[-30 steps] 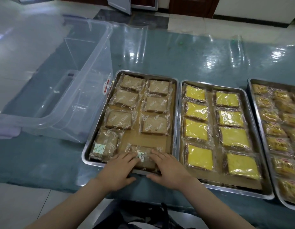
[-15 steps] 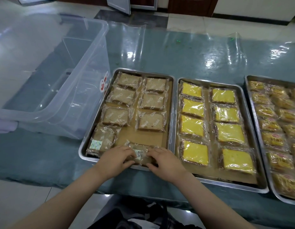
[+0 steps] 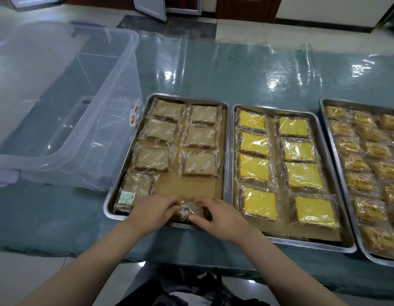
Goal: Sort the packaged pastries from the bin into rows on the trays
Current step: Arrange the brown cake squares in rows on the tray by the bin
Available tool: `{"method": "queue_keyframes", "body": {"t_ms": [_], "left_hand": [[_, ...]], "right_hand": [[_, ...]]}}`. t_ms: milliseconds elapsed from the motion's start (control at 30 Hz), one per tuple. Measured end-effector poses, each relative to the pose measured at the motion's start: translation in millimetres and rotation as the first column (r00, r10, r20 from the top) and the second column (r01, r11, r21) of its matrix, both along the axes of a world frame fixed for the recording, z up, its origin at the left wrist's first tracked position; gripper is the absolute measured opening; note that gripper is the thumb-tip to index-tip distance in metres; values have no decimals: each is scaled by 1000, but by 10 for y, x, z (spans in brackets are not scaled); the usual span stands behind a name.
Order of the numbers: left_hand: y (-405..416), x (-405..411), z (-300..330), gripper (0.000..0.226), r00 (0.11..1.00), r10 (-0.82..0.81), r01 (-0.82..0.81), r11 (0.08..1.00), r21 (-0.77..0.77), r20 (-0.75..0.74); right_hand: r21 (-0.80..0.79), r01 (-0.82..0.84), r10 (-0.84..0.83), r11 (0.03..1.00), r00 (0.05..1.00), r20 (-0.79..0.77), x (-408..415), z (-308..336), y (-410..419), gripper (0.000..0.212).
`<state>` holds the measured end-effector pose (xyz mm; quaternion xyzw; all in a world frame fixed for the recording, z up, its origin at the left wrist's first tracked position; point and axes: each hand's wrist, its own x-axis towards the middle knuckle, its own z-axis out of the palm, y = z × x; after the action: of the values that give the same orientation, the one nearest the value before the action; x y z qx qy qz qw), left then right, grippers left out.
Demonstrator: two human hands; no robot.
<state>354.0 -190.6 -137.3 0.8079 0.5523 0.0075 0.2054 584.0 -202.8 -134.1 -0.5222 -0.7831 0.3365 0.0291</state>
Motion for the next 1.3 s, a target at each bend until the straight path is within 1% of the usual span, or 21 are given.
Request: {"method": "queue_keyframes", "body": {"t_ms": [67, 100, 167, 233, 300, 333, 367, 400, 433, 500, 567, 633, 700, 767, 867, 967, 1067, 1200, 1300], "left_hand": [[44, -13, 46, 13, 1000, -6, 7, 998, -66, 16], [77, -14, 72, 12, 999, -6, 10, 994, -109, 31], [145, -11, 114, 15, 997, 16, 1, 978, -211, 79], [201, -12, 139, 25, 974, 135, -72, 946, -317, 181], [220, -8, 165, 42, 904, 310, -173, 896, -410, 294], [224, -4, 163, 49, 870, 370, -210, 875, -435, 326], [227, 5, 157, 51, 852, 397, -230, 870, -437, 342], [223, 13, 137, 51, 860, 387, -238, 882, -407, 334], [211, 23, 112, 49, 886, 346, -235, 909, -345, 309], [164, 39, 32, 56, 947, 234, -203, 967, -157, 220], [101, 64, -31, 60, 983, 118, -120, 993, 4, 141], [50, 92, -69, 57, 997, -9, 3, 998, 68, 79], [6, 102, -121, 55, 995, -96, 96, 995, 32, -6], [-25, 102, -173, 61, 987, -140, 135, 989, -57, -82], [-43, 118, -233, 70, 976, -185, 171, 978, -123, -118], [-5, 135, -231, 78, 975, -207, 194, 970, -145, -80], [34, 160, -251, 62, 975, -220, 214, 970, -119, -37], [-17, 166, -339, 61, 979, -186, 193, 976, -103, 80], [10, 143, -364, 56, 971, -156, 180, 975, -130, 179]], "right_hand": [[-23, -26, 26, 999, 1000, -6, 35, -15, -40, 76], [-7, -30, 30, 1000, 999, -11, 46, -18, -62, 74], [53, 1, 1, 999, 999, -33, 50, -14, -89, 59], [86, 64, -57, 994, 996, -72, 28, 23, -95, 40], [66, 155, -148, 986, 984, -94, -3, 45, -70, 25], [54, 208, -203, 977, 975, -89, -19, 36, -38, 20], [53, 256, -252, 965, 965, -71, -35, 23, 1, 21], [56, 294, -291, 954, 955, -47, -53, 7, 40, 24], [56, 320, -318, 946, 948, -28, -70, -12, 74, 32], [70, 321, -321, 945, 947, -3, -111, -26, 114, 51], [174, 242, -257, 955, 964, 67, -139, -66, 119, 65], [292, 97, -155, 951, 971, 182, -151, -99, 108, 69], [289, -15, -54, 957, 972, 230, -145, -162, 89, 59], [315, -84, 5, 945, 969, 246, -138, -230, 32, 46], [385, -62, -55, 921, 957, 285, -129, -307, -16, 37], [404, -67, -82, 912, 937, 339, -178, -296, -34, 44], [437, -63, -121, 897, 917, 381, -212, -324, -36, 48], [439, -40, -145, 898, 914, 380, -227, -347, -40, 42], [443, -10, -169, 896, 917, 361, -206, -324, -15, 33]]}}
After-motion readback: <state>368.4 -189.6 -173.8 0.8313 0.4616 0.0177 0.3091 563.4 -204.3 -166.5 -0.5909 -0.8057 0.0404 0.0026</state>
